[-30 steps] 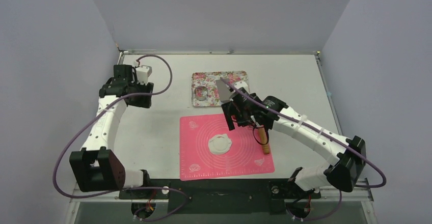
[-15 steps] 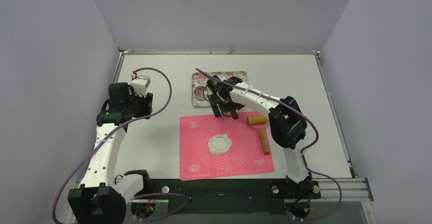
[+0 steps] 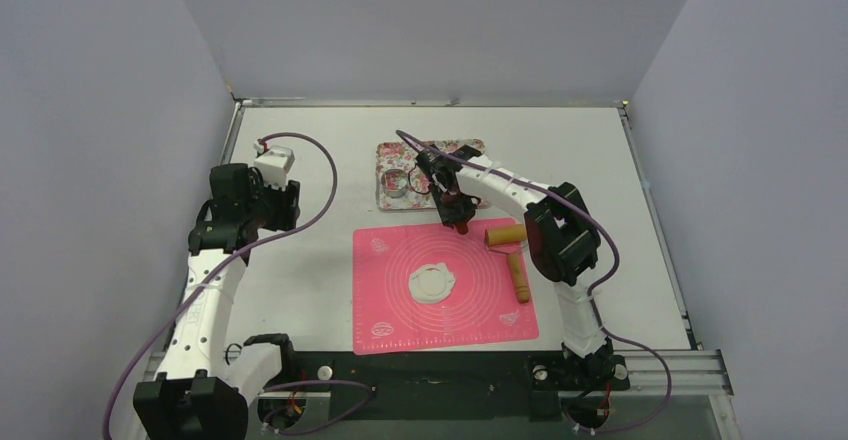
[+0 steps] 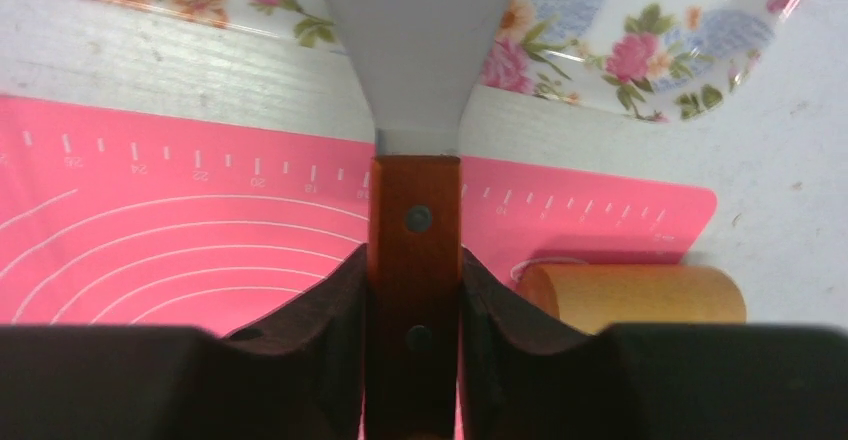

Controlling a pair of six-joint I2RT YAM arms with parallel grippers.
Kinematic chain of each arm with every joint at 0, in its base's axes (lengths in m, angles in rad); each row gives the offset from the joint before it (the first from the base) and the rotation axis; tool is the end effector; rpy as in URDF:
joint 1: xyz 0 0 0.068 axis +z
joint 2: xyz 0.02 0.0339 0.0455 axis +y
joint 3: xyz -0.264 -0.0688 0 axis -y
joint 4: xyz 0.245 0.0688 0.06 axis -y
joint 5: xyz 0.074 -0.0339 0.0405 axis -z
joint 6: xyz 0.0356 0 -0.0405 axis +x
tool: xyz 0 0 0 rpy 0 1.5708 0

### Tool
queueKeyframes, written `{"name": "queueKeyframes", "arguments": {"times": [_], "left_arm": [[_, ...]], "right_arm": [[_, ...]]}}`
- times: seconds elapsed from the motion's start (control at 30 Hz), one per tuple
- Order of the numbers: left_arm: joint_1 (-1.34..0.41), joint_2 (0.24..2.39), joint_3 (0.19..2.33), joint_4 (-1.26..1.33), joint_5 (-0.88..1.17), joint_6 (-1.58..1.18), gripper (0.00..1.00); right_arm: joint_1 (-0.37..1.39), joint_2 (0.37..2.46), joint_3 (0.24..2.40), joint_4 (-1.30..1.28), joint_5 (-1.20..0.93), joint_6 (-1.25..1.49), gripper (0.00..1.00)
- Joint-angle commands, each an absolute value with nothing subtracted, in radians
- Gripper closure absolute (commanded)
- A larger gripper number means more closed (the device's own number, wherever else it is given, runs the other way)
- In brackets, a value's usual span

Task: Roll out the dumpling wrappers from the dough
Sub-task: Pick up the spatula from the plate.

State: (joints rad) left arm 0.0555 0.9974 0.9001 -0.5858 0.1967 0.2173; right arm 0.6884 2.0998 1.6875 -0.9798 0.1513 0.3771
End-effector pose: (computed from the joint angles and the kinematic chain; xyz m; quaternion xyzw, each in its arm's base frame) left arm 0.2110 0.0048 0.3024 0.1147 0.8924 -0.0297 0.4354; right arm 0.3287 0.2634 0.1908 -0.1473 0.9822 -0.0197 0.1149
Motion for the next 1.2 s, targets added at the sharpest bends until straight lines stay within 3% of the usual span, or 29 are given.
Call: {"name": "queueKeyframes", "arguments": {"times": [0.0, 0.03, 0.1, 0.37, 0.6, 0.87, 1.17], "left_arm": [[0.063, 0.98, 0.906, -0.538, 0.214, 0.215, 0.49], [0.063, 0.98, 0.907, -0.537, 0.212, 0.214, 0.49], [0.063, 0.98, 0.907, -0.538, 0.212, 0.215, 0.49], [0.064, 0.973, 0.908, -0.537, 0.197, 0.221, 0.49], [0.064, 0.962, 0.911, -0.535, 0.193, 0.224, 0.49], [0.065, 0.948, 0.926, -0.546, 0.201, 0.218, 0.49], [0.064, 0.953, 0.914, -0.549, 0.24, 0.222, 0.49]], "right_arm": [[0.677, 2.06, 1.724, -0.966, 0.073, 0.37, 0.78], [0.669, 2.06, 1.724, -0.967, 0.072, 0.367, 0.9], [0.662, 2.051, 1.728, -0.975, 0.105, 0.366, 1.0], [0.704, 1.897, 1.748, -1.065, 0.368, 0.337, 1.0], [0.823, 1.736, 1.619, -1.159, 0.49, 0.38, 1.0], [0.797, 1.701, 1.542, -0.962, 0.43, 0.393, 1.0], [0.841, 1.637, 1.443, -1.03, 0.384, 0.43, 1.0]]}}
